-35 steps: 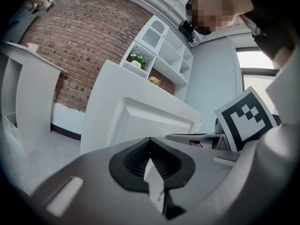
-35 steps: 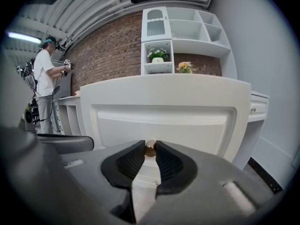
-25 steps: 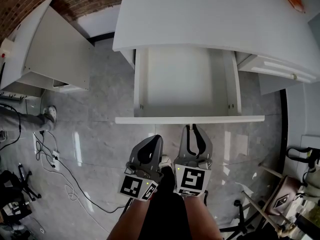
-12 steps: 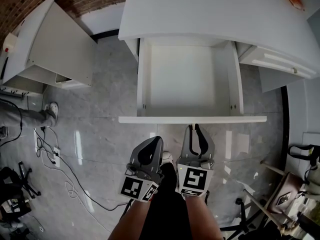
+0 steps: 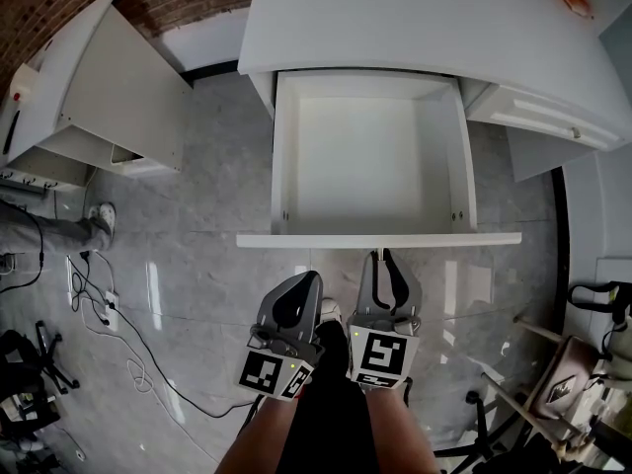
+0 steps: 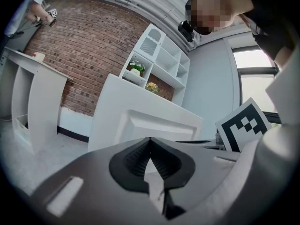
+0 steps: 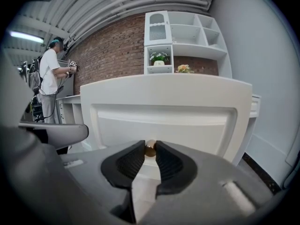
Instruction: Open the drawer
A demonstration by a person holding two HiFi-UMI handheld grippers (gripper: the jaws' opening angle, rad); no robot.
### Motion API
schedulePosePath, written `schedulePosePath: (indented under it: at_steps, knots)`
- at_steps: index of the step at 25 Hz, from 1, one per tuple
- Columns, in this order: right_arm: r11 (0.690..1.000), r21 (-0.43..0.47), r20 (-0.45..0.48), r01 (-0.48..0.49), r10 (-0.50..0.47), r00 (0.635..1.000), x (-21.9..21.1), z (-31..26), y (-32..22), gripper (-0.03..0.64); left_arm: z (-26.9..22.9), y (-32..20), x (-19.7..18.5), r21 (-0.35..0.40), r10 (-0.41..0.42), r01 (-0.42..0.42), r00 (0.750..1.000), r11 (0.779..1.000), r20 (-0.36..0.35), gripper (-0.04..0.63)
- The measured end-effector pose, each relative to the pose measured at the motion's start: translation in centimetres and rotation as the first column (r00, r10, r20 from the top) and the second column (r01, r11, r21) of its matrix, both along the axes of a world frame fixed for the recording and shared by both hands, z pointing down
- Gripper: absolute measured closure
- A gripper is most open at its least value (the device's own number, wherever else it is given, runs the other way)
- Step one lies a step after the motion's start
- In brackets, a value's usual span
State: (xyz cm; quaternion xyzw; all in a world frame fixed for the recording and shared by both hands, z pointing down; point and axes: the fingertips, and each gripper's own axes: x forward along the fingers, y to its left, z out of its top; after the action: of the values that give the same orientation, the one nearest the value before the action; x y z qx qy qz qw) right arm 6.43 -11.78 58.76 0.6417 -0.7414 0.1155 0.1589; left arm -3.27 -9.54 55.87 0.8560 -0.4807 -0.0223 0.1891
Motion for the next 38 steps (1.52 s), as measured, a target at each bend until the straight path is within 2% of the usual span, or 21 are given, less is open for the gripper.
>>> schedulePosePath:
  at_steps: [6,14,20,22,24,30,35,38]
  knots:
    - [1.000,0.000,0.006,-0.004,0.004,1.000,0.1,0.1,0.4,0.546,0.1,0.5,-0.2,0.003,-0.002,0.002,1.000,1.000,0.006,0.594]
    - [0.999,0.019,0.092,-0.043,0.041,0.995,0.7,0.5,0.8,0.541,-0.5,1.1,-0.5,0.023,0.005,-0.005,1.000,1.000,0.020,0.592]
    - [0.999,0.018,0.117,-0.045,0.043,0.992,1.2,0.4,3.0,0.534,-1.0,2.4,-0.7,0.031,0.002,-0.003,1.000,1.000,0.029,0.592]
    - [0.999,0.032,0.121,-0.038,0.033,0.992,1.7,-0.4,3.8,0.555,-1.4,2.9,-0.6,0.034,0.001,-0.002,1.000,0.999,0.027,0.592]
    - [0.998,0.057,0.118,-0.011,0.005,0.993,1.8,-1.6,4.4,0.614,-2.1,3.4,-0.5,0.040,0.003,-0.004,1.000,0.999,0.024,0.592]
    - [0.992,0.122,0.132,0.035,-0.051,0.990,2.8,-5.7,6.5,0.614,-4.7,5.1,-0.1,0.075,0.016,-0.017,1.000,0.997,0.022,0.592]
    - [0.987,0.143,0.126,0.071,-0.090,0.988,3.1,-8.8,8.6,0.614,-6.7,6.5,-1.1,0.071,-0.022,0.023,1.000,0.997,-0.015,0.592]
    - [0.986,0.149,0.130,0.081,-0.101,0.986,3.5,-10.6,9.8,0.614,-7.6,7.6,-1.5,0.082,-0.027,0.028,1.000,0.996,-0.010,0.594]
